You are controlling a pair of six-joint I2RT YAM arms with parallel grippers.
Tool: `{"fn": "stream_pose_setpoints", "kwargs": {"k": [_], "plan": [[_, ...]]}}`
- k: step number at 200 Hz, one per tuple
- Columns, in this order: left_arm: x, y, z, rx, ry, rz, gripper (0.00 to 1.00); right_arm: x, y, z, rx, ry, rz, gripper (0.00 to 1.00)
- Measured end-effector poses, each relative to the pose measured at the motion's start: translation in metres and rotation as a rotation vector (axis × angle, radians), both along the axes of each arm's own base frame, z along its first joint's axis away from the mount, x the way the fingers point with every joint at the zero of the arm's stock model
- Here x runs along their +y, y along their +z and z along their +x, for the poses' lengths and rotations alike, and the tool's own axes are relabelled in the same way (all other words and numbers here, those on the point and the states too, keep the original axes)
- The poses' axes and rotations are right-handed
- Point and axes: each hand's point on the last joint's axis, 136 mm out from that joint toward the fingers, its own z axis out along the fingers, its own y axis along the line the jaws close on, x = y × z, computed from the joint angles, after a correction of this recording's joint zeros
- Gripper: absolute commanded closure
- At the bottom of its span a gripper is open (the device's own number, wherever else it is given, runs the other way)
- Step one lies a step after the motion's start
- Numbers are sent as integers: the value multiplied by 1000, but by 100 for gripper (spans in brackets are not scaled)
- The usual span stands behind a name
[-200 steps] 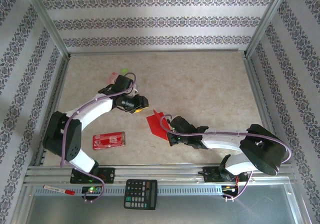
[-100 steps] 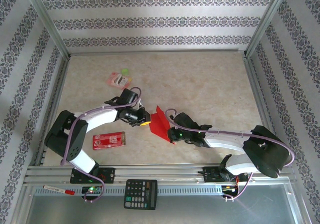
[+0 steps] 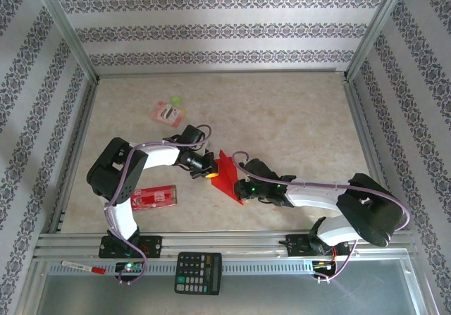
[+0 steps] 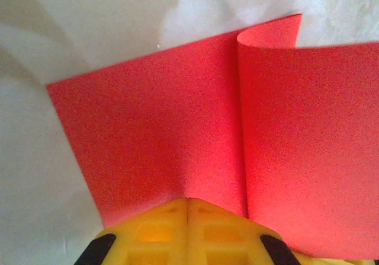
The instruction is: Fold a paper plane with a square sheet of paper (pick it up from the middle)
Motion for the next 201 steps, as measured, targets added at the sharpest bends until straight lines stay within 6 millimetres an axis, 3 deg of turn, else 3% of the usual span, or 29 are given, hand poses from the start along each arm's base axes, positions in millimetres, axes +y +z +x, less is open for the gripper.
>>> {"fn": "stream_pose_setpoints", "kwargs": {"k": [116,201], "plan": [[-7,1,13,-44,-52,1,97,6,-2,6,52,-22,35,94],[0,9,16,-78,-69,54,81,7,-9,14,86,-42,66,93]]}}
